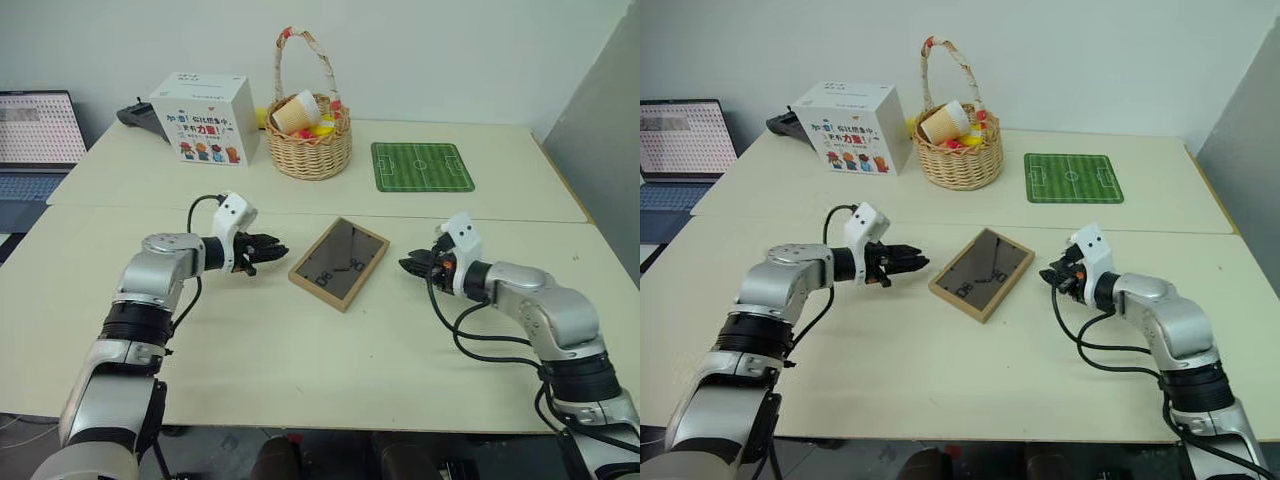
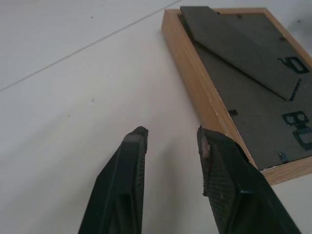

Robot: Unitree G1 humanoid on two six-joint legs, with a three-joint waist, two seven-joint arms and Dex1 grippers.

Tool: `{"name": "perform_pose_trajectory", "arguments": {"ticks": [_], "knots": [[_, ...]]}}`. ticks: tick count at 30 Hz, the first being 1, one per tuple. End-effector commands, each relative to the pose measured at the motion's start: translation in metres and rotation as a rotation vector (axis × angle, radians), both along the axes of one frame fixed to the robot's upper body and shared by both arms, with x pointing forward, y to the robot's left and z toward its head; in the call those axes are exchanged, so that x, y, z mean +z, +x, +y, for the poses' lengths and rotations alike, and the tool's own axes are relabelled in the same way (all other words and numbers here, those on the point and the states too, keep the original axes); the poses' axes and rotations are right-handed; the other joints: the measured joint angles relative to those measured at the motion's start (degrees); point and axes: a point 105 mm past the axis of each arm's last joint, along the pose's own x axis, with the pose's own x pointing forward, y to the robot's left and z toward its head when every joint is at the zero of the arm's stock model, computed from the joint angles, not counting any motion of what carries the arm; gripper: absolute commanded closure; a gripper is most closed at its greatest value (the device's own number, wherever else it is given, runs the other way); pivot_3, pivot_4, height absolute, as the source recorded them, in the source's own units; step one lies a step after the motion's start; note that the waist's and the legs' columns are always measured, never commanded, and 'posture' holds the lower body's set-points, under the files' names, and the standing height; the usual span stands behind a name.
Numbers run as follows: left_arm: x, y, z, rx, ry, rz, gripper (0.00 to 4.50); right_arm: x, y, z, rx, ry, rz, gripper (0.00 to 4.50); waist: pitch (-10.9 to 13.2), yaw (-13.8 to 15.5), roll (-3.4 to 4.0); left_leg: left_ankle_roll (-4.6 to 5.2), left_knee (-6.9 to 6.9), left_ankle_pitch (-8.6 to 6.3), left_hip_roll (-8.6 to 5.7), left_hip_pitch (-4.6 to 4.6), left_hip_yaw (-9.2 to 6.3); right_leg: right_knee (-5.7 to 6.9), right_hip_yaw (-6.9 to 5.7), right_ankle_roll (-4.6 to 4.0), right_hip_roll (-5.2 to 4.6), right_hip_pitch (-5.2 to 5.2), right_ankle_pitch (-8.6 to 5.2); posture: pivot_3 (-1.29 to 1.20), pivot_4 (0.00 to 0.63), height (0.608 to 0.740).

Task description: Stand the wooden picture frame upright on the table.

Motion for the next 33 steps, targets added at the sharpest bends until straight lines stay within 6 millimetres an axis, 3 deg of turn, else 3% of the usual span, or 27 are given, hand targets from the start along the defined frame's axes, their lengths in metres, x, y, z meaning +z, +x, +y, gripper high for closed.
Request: {"name": "perform_pose_trajectory", "arguments": {"ticks": [1, 5, 10, 16, 22, 28, 33], "knots": [[0.004, 0.009, -0.010, 0.019, 0.014, -0.028, 3.73, 0.000, 0.009, 0.004, -0.048, -0.018, -0.050, 4.31, 0.0, 0.0, 0.00, 0.00, 0.01, 0.00, 0.00, 0.00, -0.01, 0.01, -0.01, 0.00, 0.00, 0.01, 0.00, 0.00, 0.150, 0.740], [-0.004, 0.010, -0.021, 0.010, 0.030, -0.007, 4.43, 0.003, 0.017, 0.017, -0.059, -0.003, -0.073, 4.50, 0.0, -0.1, 0.00, 0.00, 0.02, 0.00, -0.01, 0.00, 0.01, 0.05, 0.00, 0.00, 0.00, 0.00, 0.00, 0.00, 0.150, 0.740], [-0.016, 0.004, -0.034, -0.039, 0.043, 0.039, 4.43, 0.002, 0.017, 0.046, 0.015, 0.014, -0.068, 4.50, 0.0, 0.0, 0.01, -0.01, 0.04, 0.01, -0.01, 0.00, 0.00, 0.07, -0.01, 0.00, 0.00, 0.00, 0.00, 0.00, 0.150, 0.740], [-0.013, -0.003, -0.034, -0.054, 0.048, 0.031, 4.43, 0.005, 0.016, 0.066, 0.064, 0.036, -0.065, 4.50, 0.0, -0.2, 0.01, -0.02, 0.03, 0.01, 0.00, 0.03, 0.01, 0.09, 0.01, 0.00, 0.00, 0.00, 0.00, 0.00, 0.150, 0.740], [-0.011, -0.036, -0.033, -0.104, 0.078, 0.084, 4.43, 0.004, 0.003, 0.088, 0.145, 0.057, -0.055, 4.50, 0.0, -0.2, 0.02, -0.19, -0.01, 0.11, 0.03, 0.00, -0.02, 0.06, 0.01, 0.00, -0.02, -0.02, 0.00, 0.00, 0.150, 0.740], [-0.010, -0.060, -0.022, -0.078, 0.106, 0.116, 4.43, 0.007, -0.004, 0.091, 0.153, 0.075, -0.063, 4.50, 0.0, -0.1, 0.02, -0.03, 0.02, 0.02, 0.01, 0.00, -0.11, 0.11, 0.03, 0.00, -0.05, 0.00, 0.00, 0.00, 0.150, 0.740], [-0.007, -0.045, -0.003, 0.013, 0.143, 0.064, 4.43, 0.023, 0.012, 0.050, 0.014, 0.004, -0.175, 4.50, 0.0, 0.0, 0.02, -0.02, 0.02, 0.02, 0.00, -0.01, -0.13, 0.10, 0.00, 0.00, -0.04, 0.00, 0.00, 0.00, 0.150, 0.740]]}}
